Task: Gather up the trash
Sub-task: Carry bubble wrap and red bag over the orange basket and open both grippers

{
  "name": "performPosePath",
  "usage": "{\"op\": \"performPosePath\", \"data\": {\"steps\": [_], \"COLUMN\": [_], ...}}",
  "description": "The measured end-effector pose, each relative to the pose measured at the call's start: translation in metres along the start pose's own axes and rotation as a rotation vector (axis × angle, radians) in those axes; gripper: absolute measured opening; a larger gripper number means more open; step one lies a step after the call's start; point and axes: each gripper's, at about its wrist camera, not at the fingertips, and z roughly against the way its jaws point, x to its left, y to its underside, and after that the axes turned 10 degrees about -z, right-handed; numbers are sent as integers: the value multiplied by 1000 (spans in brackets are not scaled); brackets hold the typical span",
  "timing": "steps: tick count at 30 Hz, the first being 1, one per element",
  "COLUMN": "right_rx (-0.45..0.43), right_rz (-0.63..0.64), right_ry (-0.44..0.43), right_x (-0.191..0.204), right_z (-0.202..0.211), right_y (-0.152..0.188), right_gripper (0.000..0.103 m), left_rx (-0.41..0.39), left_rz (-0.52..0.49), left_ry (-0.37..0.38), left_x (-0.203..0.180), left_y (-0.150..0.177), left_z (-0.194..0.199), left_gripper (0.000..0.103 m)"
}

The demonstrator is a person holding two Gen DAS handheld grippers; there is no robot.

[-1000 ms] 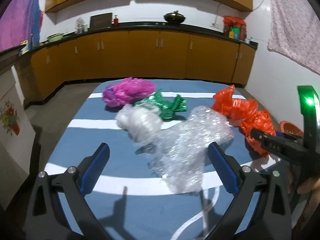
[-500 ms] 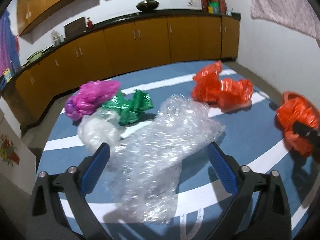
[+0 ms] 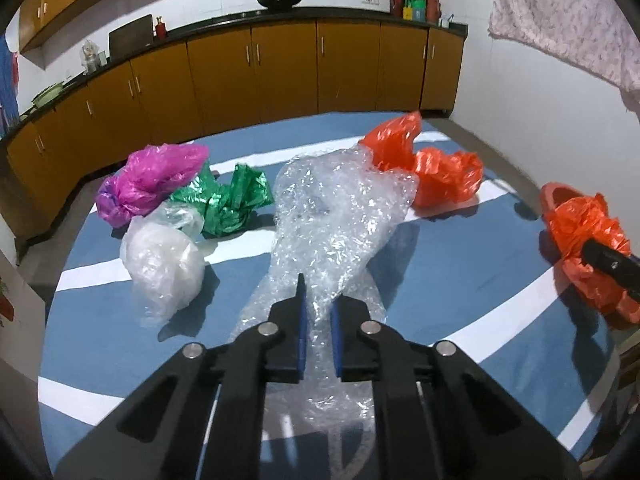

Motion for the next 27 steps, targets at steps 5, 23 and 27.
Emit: {"op": "performPosePath", "data": {"steps": [5,23,27], "right_rx": [-24,-134,-152], "right_rz": [-15,-42,-54], "right_ry": [-4,80,106], "right_x": [-4,-38,-52], "right_z": [12,58,63], "right_y": [-4,-12,-14], "right_gripper": [45,45,45], "left_rx": [-37,-127,-132], "left_rz": [26,12,-8], "left_ry": [19,171,205], "left_x": [0,-51,-70], "left_y": [-5,-29,-35], "left_z": [18,66,68], "left_gripper": [10,10,10]}}
